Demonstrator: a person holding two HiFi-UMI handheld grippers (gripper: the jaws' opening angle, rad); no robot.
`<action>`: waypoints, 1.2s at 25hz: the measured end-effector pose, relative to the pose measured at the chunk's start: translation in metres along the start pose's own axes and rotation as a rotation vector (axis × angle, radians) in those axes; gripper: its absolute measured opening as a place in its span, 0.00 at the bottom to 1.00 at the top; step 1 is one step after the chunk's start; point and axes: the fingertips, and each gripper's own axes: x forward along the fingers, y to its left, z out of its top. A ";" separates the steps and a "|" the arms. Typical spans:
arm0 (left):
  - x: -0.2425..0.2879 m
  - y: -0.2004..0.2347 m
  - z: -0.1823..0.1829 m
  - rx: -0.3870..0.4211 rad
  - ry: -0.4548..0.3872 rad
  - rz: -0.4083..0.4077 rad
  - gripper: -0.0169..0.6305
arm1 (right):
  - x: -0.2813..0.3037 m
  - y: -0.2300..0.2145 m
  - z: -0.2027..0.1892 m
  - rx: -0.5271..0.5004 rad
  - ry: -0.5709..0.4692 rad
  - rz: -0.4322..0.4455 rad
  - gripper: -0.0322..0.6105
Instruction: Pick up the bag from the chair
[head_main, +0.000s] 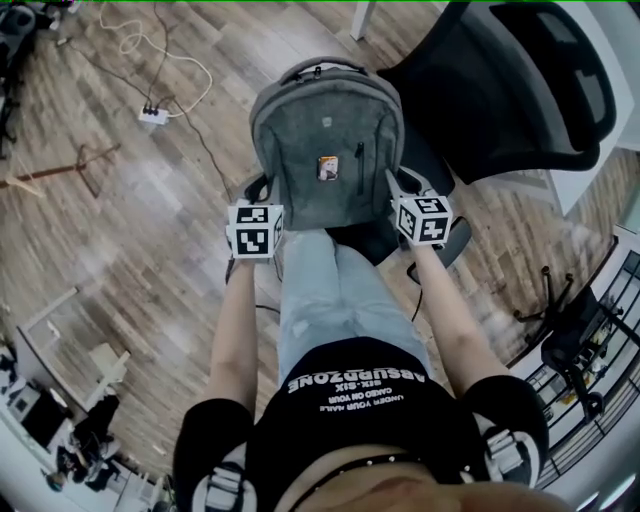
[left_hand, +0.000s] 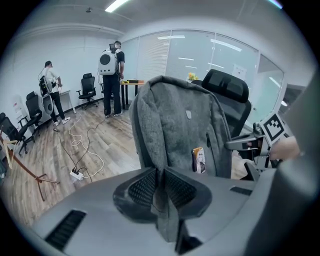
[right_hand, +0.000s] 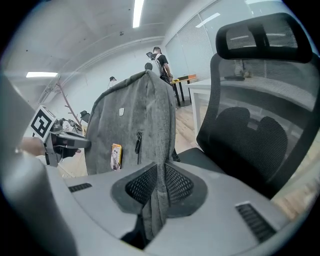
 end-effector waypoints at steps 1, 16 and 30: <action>-0.002 0.001 0.001 0.008 -0.002 0.000 0.12 | -0.002 0.002 0.001 0.004 -0.004 0.000 0.14; -0.025 0.003 0.038 0.042 -0.030 -0.033 0.12 | -0.035 0.016 0.035 0.033 -0.047 -0.033 0.14; -0.060 -0.006 0.067 0.093 -0.056 -0.046 0.12 | -0.067 0.028 0.059 0.065 -0.102 -0.022 0.14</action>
